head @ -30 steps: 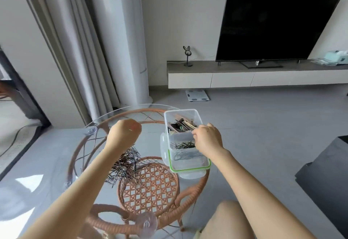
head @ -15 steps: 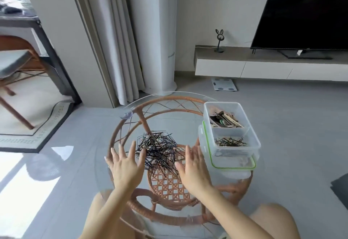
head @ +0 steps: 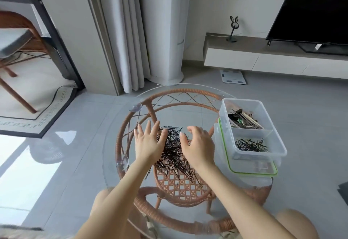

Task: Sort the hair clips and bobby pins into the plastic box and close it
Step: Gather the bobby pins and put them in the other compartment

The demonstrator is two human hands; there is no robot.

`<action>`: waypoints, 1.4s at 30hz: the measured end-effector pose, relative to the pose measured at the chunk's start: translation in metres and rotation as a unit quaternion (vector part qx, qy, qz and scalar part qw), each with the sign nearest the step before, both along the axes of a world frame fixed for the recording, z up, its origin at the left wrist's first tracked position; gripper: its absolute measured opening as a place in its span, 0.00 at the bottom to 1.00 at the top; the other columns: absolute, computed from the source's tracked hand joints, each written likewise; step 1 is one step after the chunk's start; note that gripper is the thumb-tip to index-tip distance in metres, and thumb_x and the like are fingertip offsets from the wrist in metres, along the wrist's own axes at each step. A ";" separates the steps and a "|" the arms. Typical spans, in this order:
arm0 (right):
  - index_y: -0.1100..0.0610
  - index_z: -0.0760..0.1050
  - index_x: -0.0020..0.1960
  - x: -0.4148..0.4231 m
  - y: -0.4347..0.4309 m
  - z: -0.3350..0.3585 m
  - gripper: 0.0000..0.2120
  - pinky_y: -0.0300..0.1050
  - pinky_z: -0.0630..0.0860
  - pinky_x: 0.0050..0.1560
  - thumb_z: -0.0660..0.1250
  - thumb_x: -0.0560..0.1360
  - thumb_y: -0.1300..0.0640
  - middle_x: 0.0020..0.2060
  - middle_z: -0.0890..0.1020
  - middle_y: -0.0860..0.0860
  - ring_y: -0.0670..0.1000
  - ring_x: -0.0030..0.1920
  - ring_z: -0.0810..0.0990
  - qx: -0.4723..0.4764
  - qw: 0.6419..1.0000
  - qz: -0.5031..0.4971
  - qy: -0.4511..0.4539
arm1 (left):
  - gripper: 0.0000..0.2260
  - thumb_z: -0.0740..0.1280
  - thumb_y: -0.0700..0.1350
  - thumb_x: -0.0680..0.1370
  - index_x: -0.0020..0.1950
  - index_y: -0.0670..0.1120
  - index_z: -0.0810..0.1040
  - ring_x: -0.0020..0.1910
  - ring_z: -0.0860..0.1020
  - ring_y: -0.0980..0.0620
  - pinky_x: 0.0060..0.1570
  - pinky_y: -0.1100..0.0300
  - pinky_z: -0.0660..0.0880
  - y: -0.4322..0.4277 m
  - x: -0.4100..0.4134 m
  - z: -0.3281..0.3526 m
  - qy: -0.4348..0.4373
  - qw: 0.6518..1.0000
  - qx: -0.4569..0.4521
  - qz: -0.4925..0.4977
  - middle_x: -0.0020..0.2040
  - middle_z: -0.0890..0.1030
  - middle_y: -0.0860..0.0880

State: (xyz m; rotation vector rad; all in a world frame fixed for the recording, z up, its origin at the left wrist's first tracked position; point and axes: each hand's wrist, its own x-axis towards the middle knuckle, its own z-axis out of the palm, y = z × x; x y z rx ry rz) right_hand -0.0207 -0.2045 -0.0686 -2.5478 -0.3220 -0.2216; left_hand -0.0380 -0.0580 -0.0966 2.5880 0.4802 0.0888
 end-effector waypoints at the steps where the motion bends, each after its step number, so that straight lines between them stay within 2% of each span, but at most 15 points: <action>1: 0.59 0.69 0.65 0.009 0.004 0.002 0.22 0.48 0.65 0.63 0.58 0.77 0.46 0.62 0.76 0.54 0.54 0.63 0.72 -0.015 0.999 0.018 0.028 | 0.31 0.43 0.64 0.74 0.74 0.55 0.58 0.76 0.45 0.40 0.74 0.46 0.40 0.000 0.004 0.002 0.007 1.000 -0.003 -0.016 0.77 0.57 0.49; 4: 0.56 0.55 0.74 0.027 0.019 0.002 0.27 0.49 0.52 0.73 0.54 0.79 0.47 0.74 0.60 0.53 0.53 0.74 0.56 -0.041 0.980 0.132 0.145 | 0.25 0.45 0.60 0.78 0.73 0.54 0.61 0.76 0.44 0.40 0.74 0.47 0.40 0.001 0.007 0.005 0.026 0.998 -0.013 -0.057 0.76 0.60 0.52; 7: 0.54 0.55 0.75 0.023 0.022 0.000 0.25 0.49 0.47 0.74 0.51 0.80 0.48 0.75 0.57 0.51 0.51 0.76 0.49 -0.075 0.961 0.193 0.182 | 0.22 0.46 0.56 0.81 0.72 0.53 0.64 0.77 0.46 0.44 0.76 0.48 0.44 0.005 -0.003 0.009 0.031 0.995 -0.024 -0.097 0.75 0.62 0.54; 10: 0.54 0.54 0.75 0.007 0.011 0.002 0.30 0.49 0.48 0.74 0.53 0.78 0.41 0.76 0.56 0.50 0.49 0.76 0.49 -0.104 0.949 0.235 0.181 | 0.19 0.50 0.52 0.81 0.70 0.52 0.67 0.76 0.53 0.49 0.75 0.53 0.52 0.011 -0.018 0.020 0.037 0.987 -0.055 -0.143 0.73 0.66 0.54; 13: 0.52 0.46 0.76 -0.007 -0.001 0.009 0.44 0.53 0.49 0.74 0.60 0.70 0.32 0.76 0.51 0.51 0.52 0.76 0.48 -0.193 0.930 0.265 0.167 | 0.18 0.55 0.53 0.80 0.70 0.53 0.67 0.73 0.63 0.52 0.71 0.55 0.60 0.015 -0.033 0.037 0.064 0.979 -0.075 -0.177 0.73 0.66 0.53; 15: 0.52 0.43 0.75 -0.008 -0.006 0.011 0.52 0.57 0.53 0.73 0.61 0.63 0.27 0.76 0.50 0.53 0.56 0.75 0.50 -0.244 0.930 0.233 0.142 | 0.23 0.59 0.59 0.77 0.71 0.56 0.64 0.72 0.63 0.50 0.70 0.52 0.61 0.019 -0.038 0.045 0.088 0.983 0.000 -0.162 0.74 0.63 0.51; 17: 0.53 0.45 0.75 -0.006 -0.007 0.012 0.55 0.57 0.60 0.69 0.62 0.61 0.25 0.74 0.57 0.55 0.58 0.72 0.57 -0.277 0.932 0.198 0.126 | 0.32 0.62 0.65 0.71 0.72 0.57 0.60 0.71 0.62 0.46 0.68 0.50 0.63 0.022 -0.039 0.050 0.127 0.980 0.087 -0.124 0.73 0.63 0.48; 19: 0.55 0.54 0.73 -0.005 -0.004 0.013 0.51 0.54 0.66 0.63 0.65 0.61 0.27 0.67 0.67 0.56 0.58 0.65 0.65 -0.289 0.931 0.193 0.109 | 0.38 0.64 0.68 0.67 0.73 0.57 0.58 0.69 0.64 0.45 0.63 0.50 0.68 0.021 -0.037 0.050 0.164 0.974 0.112 -0.113 0.70 0.66 0.46; 21: 0.55 0.63 0.69 -0.006 -0.001 0.015 0.41 0.51 0.71 0.58 0.69 0.64 0.34 0.60 0.71 0.54 0.55 0.60 0.68 -0.248 0.939 0.208 0.120 | 0.39 0.67 0.67 0.65 0.72 0.59 0.58 0.65 0.66 0.45 0.60 0.52 0.71 0.018 -0.034 0.048 0.177 0.970 0.102 -0.131 0.65 0.67 0.46; 24: 0.56 0.70 0.64 -0.009 0.003 0.022 0.27 0.51 0.73 0.53 0.71 0.69 0.46 0.55 0.75 0.55 0.56 0.58 0.72 -0.187 0.944 0.222 0.157 | 0.37 0.72 0.59 0.65 0.71 0.58 0.62 0.59 0.71 0.46 0.54 0.55 0.74 0.016 -0.029 0.048 0.179 0.970 0.066 -0.149 0.60 0.70 0.45; 27: 0.61 0.75 0.58 -0.008 0.006 0.024 0.18 0.55 0.75 0.54 0.69 0.72 0.53 0.53 0.79 0.57 0.59 0.55 0.77 -0.157 0.951 0.214 0.158 | 0.32 0.74 0.52 0.67 0.69 0.54 0.68 0.55 0.76 0.47 0.50 0.59 0.72 0.019 -0.024 0.051 0.171 0.974 0.037 -0.145 0.59 0.74 0.46; 32: 0.61 0.77 0.59 -0.005 0.007 0.027 0.14 0.48 0.74 0.56 0.67 0.74 0.60 0.56 0.81 0.59 0.59 0.56 0.78 -0.118 0.962 0.194 0.149 | 0.20 0.74 0.47 0.68 0.60 0.48 0.77 0.46 0.80 0.49 0.46 0.59 0.75 0.026 -0.023 0.053 0.142 0.982 0.029 -0.123 0.50 0.83 0.47; 35: 0.61 0.79 0.55 -0.005 0.007 0.029 0.12 0.42 0.72 0.50 0.66 0.73 0.61 0.53 0.82 0.58 0.57 0.54 0.79 -0.094 0.964 0.184 0.167 | 0.16 0.74 0.44 0.68 0.56 0.46 0.80 0.45 0.81 0.48 0.46 0.57 0.78 0.028 -0.023 0.054 0.138 0.984 0.004 -0.110 0.47 0.84 0.46; 39: 0.61 0.80 0.53 -0.002 0.001 0.037 0.11 0.41 0.72 0.52 0.68 0.72 0.61 0.54 0.82 0.56 0.54 0.54 0.79 -0.040 0.969 0.149 0.191 | 0.14 0.72 0.42 0.69 0.54 0.45 0.81 0.43 0.80 0.49 0.46 0.60 0.78 0.031 -0.021 0.059 0.129 0.987 0.016 -0.097 0.47 0.84 0.47; 42: 0.60 0.81 0.52 0.001 -0.006 0.048 0.10 0.37 0.72 0.45 0.69 0.71 0.59 0.52 0.83 0.55 0.49 0.45 0.80 -0.018 0.973 0.142 0.178 | 0.13 0.72 0.41 0.69 0.53 0.45 0.82 0.38 0.77 0.51 0.43 0.60 0.77 0.033 -0.021 0.065 0.121 0.988 0.025 -0.092 0.45 0.83 0.47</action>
